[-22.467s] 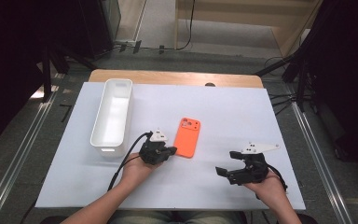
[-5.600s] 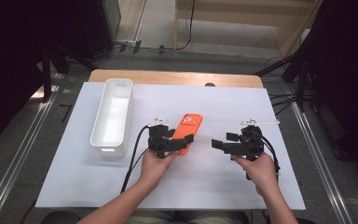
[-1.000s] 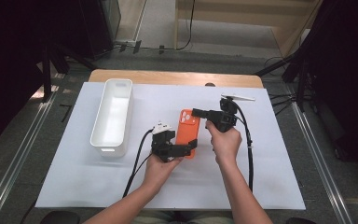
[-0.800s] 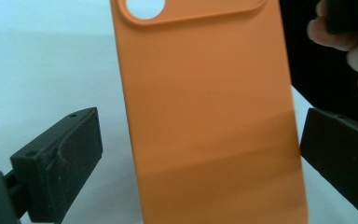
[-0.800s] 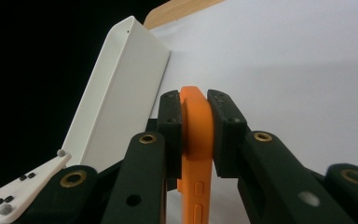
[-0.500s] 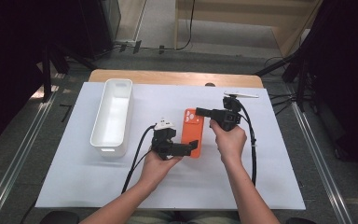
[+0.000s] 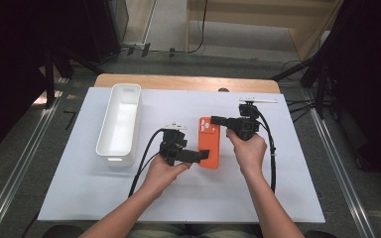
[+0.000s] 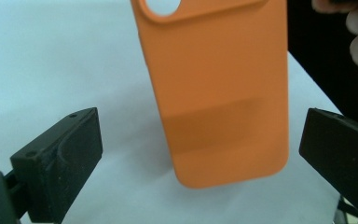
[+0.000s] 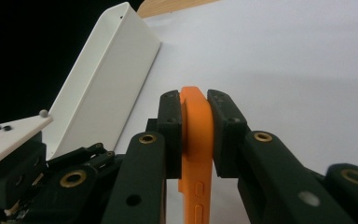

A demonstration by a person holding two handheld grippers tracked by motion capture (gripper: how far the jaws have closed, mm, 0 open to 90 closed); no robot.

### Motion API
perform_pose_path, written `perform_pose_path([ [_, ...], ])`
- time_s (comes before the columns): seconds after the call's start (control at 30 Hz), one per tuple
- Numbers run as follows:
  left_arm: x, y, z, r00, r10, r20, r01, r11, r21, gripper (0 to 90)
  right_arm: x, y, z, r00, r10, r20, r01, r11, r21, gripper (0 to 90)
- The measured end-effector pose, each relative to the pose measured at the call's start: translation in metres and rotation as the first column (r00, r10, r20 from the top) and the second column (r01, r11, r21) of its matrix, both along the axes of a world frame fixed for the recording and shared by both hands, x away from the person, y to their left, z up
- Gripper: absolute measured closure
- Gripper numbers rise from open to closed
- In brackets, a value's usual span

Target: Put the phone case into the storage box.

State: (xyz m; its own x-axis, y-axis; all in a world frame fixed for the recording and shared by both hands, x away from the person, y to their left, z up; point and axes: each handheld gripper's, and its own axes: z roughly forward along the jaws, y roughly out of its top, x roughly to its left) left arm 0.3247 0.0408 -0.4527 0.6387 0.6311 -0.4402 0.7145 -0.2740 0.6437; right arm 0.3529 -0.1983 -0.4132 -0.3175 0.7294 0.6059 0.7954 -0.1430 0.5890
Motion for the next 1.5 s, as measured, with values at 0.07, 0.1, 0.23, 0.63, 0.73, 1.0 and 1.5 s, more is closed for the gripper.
perform_pose_path([
  [0.07,0.002,0.0,0.0,0.9995,-0.018,-0.024,0.019,0.9993,0.033,0.0,-0.001,-0.002,0.002,1.0,0.007,0.007,-0.007,0.9999,-0.01,75.0],
  [0.1,0.003,0.0,-0.001,0.9993,-0.019,-0.032,0.021,0.9982,0.057,0.0,-0.002,-0.002,0.003,1.0,0.007,0.005,-0.007,0.9999,-0.014,75.0],
  [0.23,0.004,0.003,-0.002,0.9987,-0.03,-0.042,0.033,0.9974,0.064,0.0,-0.005,-0.004,0.003,0.9995,0.018,0.024,-0.017,0.9994,-0.029,75.0],
  [0.63,0.008,0.014,0.013,0.9973,-0.071,-0.022,0.072,0.9955,0.062,2.4,-0.016,0.002,0.009,0.9917,0.079,0.102,-0.07,0.9941,-0.083,75.0],
  [0.73,0.008,0.014,0.017,0.9964,-0.085,-0.005,0.085,0.9944,0.062,2.4,-0.02,0.004,0.01,0.9874,0.094,0.127,-0.08,0.9901,-0.116,75.0],
  [1.0,0.007,0.017,0.025,0.9914,-0.121,0.05,0.117,0.9901,0.078,12.8,-0.027,0.003,0.008,0.9832,0.1,0.153,-0.082,0.9899,-0.115,75.0],
  [1.5,0.009,0.023,0.032,0.9855,-0.143,0.092,0.134,0.986,0.1,12.8,-0.046,0.012,0.003,0.9704,0.11,0.215,-0.078,0.9853,-0.152,74.9],
])
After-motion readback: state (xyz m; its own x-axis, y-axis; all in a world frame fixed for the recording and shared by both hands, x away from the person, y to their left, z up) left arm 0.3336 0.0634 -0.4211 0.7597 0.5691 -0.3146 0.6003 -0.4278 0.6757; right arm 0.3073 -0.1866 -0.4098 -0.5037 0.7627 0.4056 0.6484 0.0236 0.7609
